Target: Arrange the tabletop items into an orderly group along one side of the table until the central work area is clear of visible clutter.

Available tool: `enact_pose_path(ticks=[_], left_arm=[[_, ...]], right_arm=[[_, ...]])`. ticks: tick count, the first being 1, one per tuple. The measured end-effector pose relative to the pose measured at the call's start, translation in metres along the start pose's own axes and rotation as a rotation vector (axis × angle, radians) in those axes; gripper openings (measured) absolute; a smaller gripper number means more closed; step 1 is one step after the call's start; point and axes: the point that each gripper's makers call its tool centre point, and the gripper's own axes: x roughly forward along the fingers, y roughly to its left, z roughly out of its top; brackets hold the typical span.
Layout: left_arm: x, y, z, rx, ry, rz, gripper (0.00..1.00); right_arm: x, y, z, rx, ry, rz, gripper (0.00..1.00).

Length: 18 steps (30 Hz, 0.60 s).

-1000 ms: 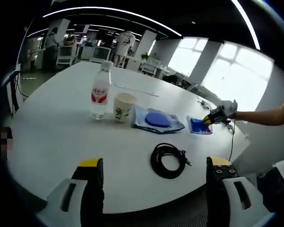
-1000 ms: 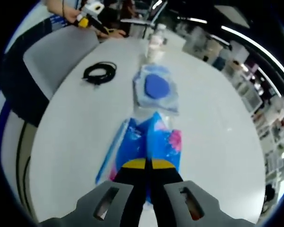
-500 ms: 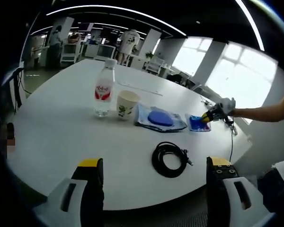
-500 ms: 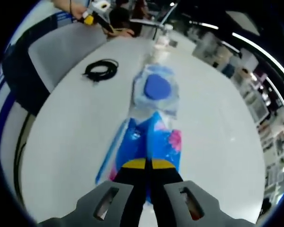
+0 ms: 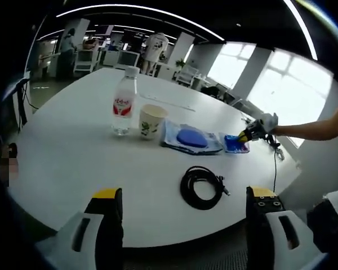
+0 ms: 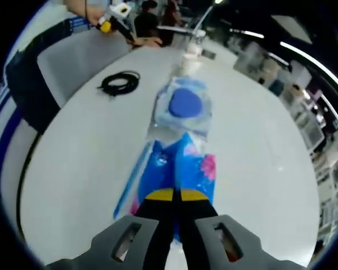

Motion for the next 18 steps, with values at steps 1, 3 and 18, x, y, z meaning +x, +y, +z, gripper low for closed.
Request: enact_pose_path(ticks=[1,3,18], left_arm=[[0.0,-0.001,0.0,0.003,0.002,-0.002,0.9],[0.001,-0.001,-0.001,0.005,0.005,-0.004,0.9],[0.002,0.0,-0.004,0.014,0.017,0.008,0.9]], right_arm=[[0.001,0.002,-0.002,-0.02,0.014,0.013,0.0],[0.003,0.003,-0.003,-0.029,0.015,0.028,0.0],[0.012,0.003,-0.01,-0.075,0.047,0.05,0.0]])
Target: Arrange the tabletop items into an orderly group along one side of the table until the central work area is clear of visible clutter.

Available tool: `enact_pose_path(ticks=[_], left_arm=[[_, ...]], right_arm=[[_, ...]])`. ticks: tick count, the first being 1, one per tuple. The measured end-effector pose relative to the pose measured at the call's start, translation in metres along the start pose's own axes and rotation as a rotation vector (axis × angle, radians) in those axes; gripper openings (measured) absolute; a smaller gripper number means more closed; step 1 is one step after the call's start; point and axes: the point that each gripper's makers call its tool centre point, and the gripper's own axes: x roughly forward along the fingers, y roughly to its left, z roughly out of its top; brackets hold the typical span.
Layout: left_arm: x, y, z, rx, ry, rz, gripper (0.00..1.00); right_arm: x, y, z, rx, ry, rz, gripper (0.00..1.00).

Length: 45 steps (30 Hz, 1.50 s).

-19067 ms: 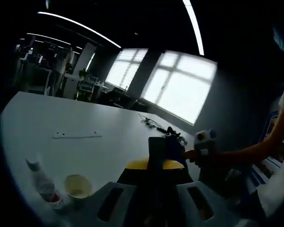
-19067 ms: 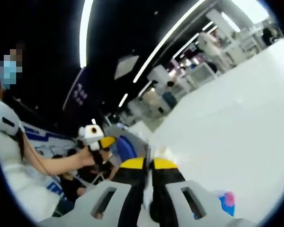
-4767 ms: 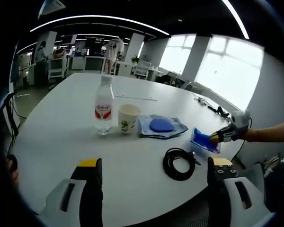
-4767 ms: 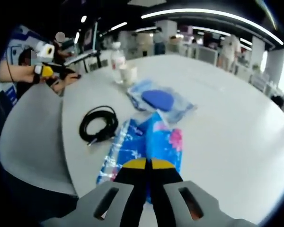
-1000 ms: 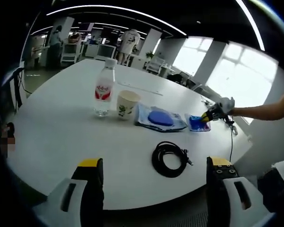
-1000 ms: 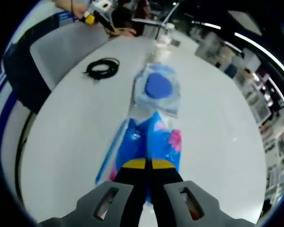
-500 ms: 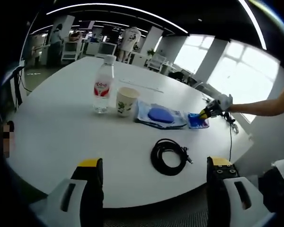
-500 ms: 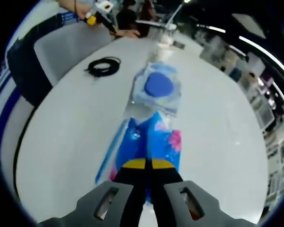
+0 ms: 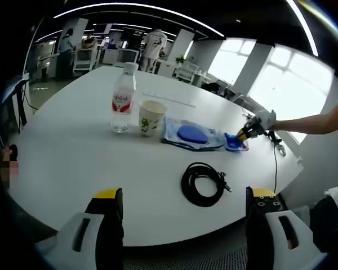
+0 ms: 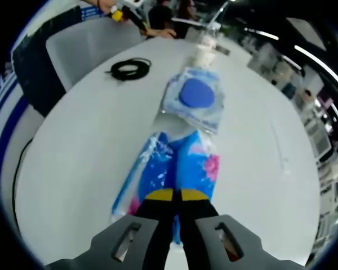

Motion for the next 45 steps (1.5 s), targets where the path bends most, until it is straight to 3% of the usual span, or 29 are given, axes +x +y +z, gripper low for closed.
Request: enact_pose_path(ticks=[11,15,22,30,34,36,37,38,45], left_arm=[[-0.002,0.002,0.002,-0.011,-0.009,0.005,0.9],[-0.002,0.002,0.002,-0.01,-0.007,0.0,0.9],[-0.001,-0.003,0.002,-0.009,-0.009,-0.007,0.9],[-0.001,-0.002,0.002,-0.014,-0.009,-0.015,0.92],[-0.001,-0.002,0.002,-0.016,-0.01,-0.018,0.94],[-0.001,-0.003,0.002,-0.014,-0.008,-0.023,0.94],[-0.001,-0.003,0.003,-0.011,-0.007,-0.025,0.94],[-0.001,-0.002,0.003,-0.01,-0.007,-0.027,0.94],[-0.001,-0.002,0.007,-0.002,-0.016,-0.04,0.94]], right_arm=[[0.007,-0.005,-0.002,0.006,0.021,0.009,0.01],[0.008,-0.005,-0.002,0.067,0.027,-0.001,0.19],[0.006,-0.008,-0.003,0.093,0.013,-0.026,0.24],[0.001,-0.028,0.004,0.267,-0.05,-0.155,0.65],[-0.004,-0.03,0.005,0.299,-0.064,-0.185,0.74],[-0.006,-0.036,0.01,0.307,-0.105,-0.237,0.94],[-0.007,-0.04,0.013,0.332,-0.128,-0.272,0.99],[-0.01,-0.037,0.011,0.327,-0.11,-0.251,1.0],[-0.019,-0.034,0.017,0.355,-0.109,-0.283,1.0]])
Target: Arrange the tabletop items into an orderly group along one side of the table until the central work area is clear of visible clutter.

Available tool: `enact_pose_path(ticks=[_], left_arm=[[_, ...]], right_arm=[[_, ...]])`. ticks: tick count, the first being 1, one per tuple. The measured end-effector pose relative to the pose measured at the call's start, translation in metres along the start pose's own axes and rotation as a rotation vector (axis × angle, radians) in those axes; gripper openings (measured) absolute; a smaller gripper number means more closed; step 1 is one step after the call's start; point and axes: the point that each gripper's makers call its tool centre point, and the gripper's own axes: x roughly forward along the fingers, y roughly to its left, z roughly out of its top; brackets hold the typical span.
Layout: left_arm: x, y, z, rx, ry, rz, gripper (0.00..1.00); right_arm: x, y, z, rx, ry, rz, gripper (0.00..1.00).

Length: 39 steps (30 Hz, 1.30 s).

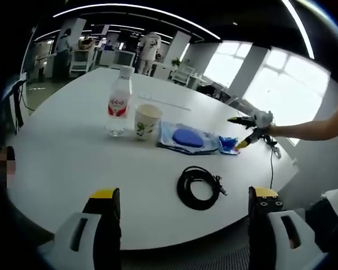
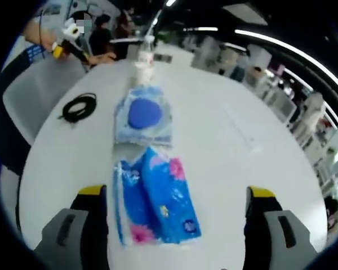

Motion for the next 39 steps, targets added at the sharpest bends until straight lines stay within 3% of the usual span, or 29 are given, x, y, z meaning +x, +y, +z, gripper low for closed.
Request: enact_pose_path(ticks=[8,22,39], left_arm=[[0.002,-0.004,0.005,0.018,-0.01,-0.029,0.95],[-0.001,-0.011,0.033,0.046,-0.076,-0.079,0.94],[-0.016,0.0,0.042,0.099,-0.086,-0.097,0.94]], right_arm=[[-0.009,0.023,0.02,0.032,-0.041,-0.008,1.0],[-0.029,0.046,0.024,0.046,-0.022,-0.039,1.0],[-0.043,0.074,0.036,0.092,-0.038,-0.097,1.0]])
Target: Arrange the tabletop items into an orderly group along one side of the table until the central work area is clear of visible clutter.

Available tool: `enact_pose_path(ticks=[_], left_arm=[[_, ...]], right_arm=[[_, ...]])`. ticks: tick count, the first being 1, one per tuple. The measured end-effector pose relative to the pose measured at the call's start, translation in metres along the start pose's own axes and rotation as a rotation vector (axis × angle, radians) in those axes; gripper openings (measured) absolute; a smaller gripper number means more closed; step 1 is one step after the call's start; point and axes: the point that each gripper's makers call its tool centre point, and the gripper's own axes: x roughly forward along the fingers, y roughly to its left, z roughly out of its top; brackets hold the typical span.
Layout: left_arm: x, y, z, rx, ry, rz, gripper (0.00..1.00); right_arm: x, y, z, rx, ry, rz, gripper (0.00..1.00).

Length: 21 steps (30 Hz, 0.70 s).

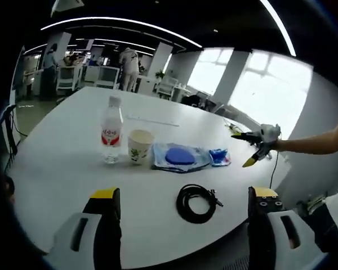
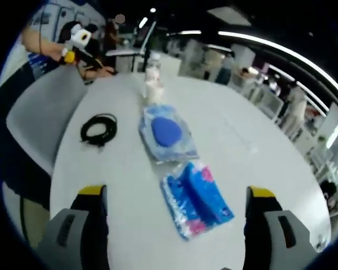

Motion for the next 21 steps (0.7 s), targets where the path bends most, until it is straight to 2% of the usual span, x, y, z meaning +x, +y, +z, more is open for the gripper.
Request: enact_pose_path(ticks=[9,13,17,21], left_arm=[[-0.002,0.004,0.004,0.014,-0.008,-0.013,0.94],[-0.003,0.004,0.003,0.016,-0.005,-0.019,0.94],[-0.005,0.006,0.0,0.011,-0.005,-0.022,0.94],[-0.006,0.003,-0.002,0.013,0.0,-0.026,0.94]], right_arm=[[-0.006,0.008,0.002,0.021,-0.001,-0.021,1.0],[-0.007,0.009,0.011,0.057,-0.031,-0.048,1.0],[-0.005,0.019,0.016,0.074,-0.057,-0.055,1.0],[-0.002,0.028,0.014,0.076,-0.049,-0.045,1.0]])
